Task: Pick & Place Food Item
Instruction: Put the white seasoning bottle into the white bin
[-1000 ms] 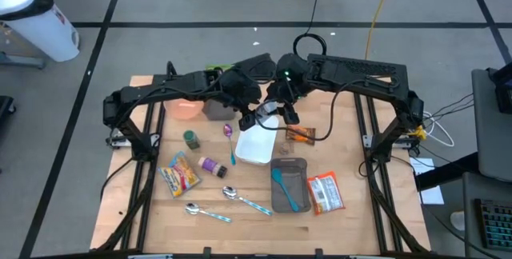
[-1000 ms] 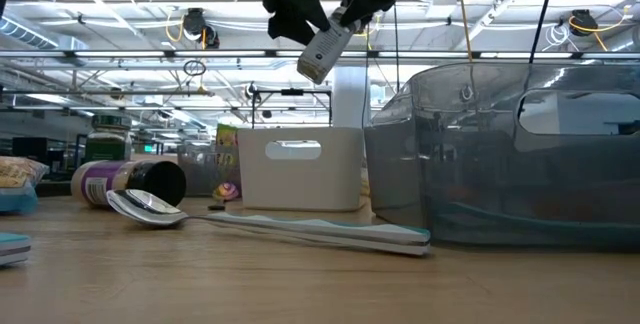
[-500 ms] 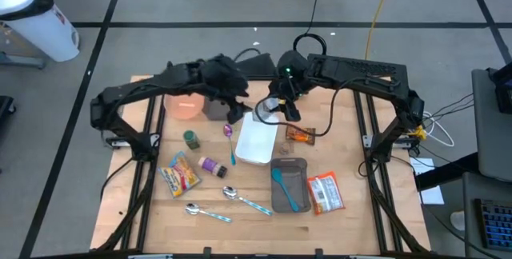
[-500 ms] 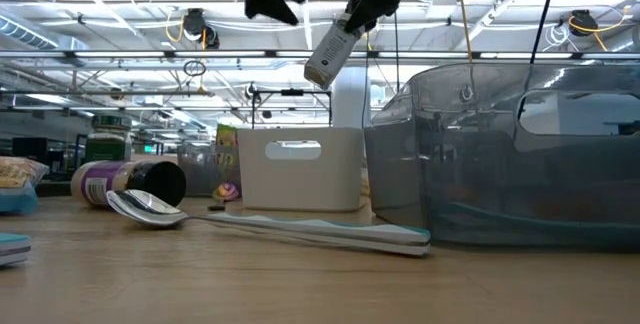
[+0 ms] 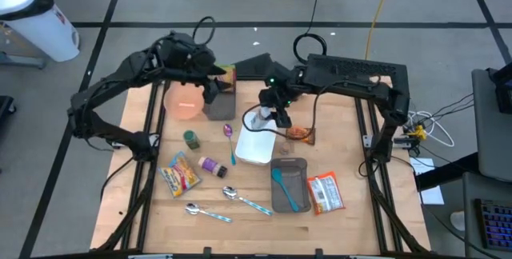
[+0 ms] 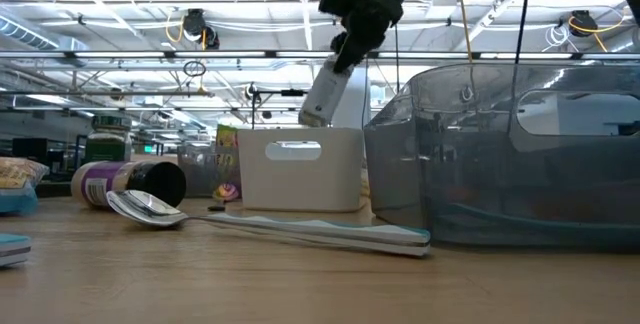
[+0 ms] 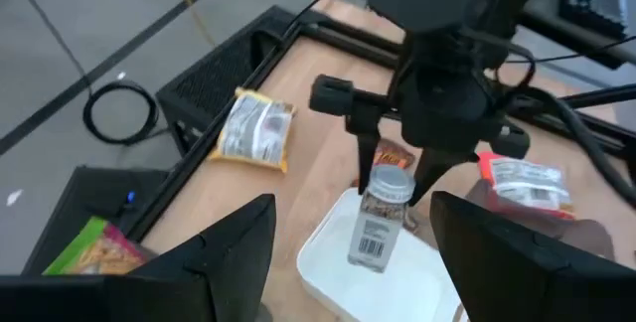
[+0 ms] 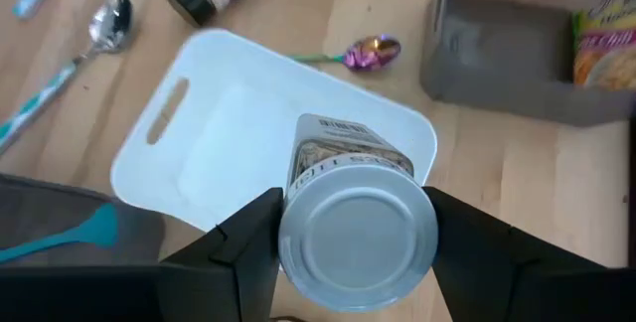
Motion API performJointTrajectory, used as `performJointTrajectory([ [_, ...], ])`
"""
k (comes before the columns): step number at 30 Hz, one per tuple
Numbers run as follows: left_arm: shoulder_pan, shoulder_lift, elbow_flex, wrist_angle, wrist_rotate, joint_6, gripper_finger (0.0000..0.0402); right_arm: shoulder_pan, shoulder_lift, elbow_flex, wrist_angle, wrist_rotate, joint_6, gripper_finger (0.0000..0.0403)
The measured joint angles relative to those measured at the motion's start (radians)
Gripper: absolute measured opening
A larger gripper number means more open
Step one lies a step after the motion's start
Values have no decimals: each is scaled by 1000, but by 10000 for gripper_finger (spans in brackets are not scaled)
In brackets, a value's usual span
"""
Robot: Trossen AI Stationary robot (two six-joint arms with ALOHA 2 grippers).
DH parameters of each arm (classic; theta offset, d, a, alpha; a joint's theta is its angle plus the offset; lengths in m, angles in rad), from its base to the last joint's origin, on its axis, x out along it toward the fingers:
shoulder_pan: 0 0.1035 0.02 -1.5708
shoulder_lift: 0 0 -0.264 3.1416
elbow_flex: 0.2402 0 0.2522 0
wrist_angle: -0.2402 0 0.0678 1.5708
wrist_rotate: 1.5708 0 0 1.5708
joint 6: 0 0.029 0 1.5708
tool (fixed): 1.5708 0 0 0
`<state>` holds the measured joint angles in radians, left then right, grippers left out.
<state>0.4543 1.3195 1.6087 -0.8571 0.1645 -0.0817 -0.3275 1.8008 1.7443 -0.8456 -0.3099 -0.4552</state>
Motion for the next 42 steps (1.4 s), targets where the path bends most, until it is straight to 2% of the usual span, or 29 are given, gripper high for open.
performJointTrajectory([
  [5, 37, -7, -1, 4, 44, 23, 271, 10, 38, 0, -11, 63, 21, 201],
  [14, 64, 3, -1, -1, 49, 54, 271, 32, 110, 1, -62, 109, 41, 201],
  [19, 64, 3, -1, -6, 48, 77, 271, 49, 130, 1, -92, 199, 23, 201],
  [27, 64, 3, -1, -6, 53, 88, 271, 48, 131, 1, -140, 259, -3, 201],
  [42, 64, 3, -1, -7, 55, 78, 271, 55, 132, 1, -138, 261, -43, 201],
])
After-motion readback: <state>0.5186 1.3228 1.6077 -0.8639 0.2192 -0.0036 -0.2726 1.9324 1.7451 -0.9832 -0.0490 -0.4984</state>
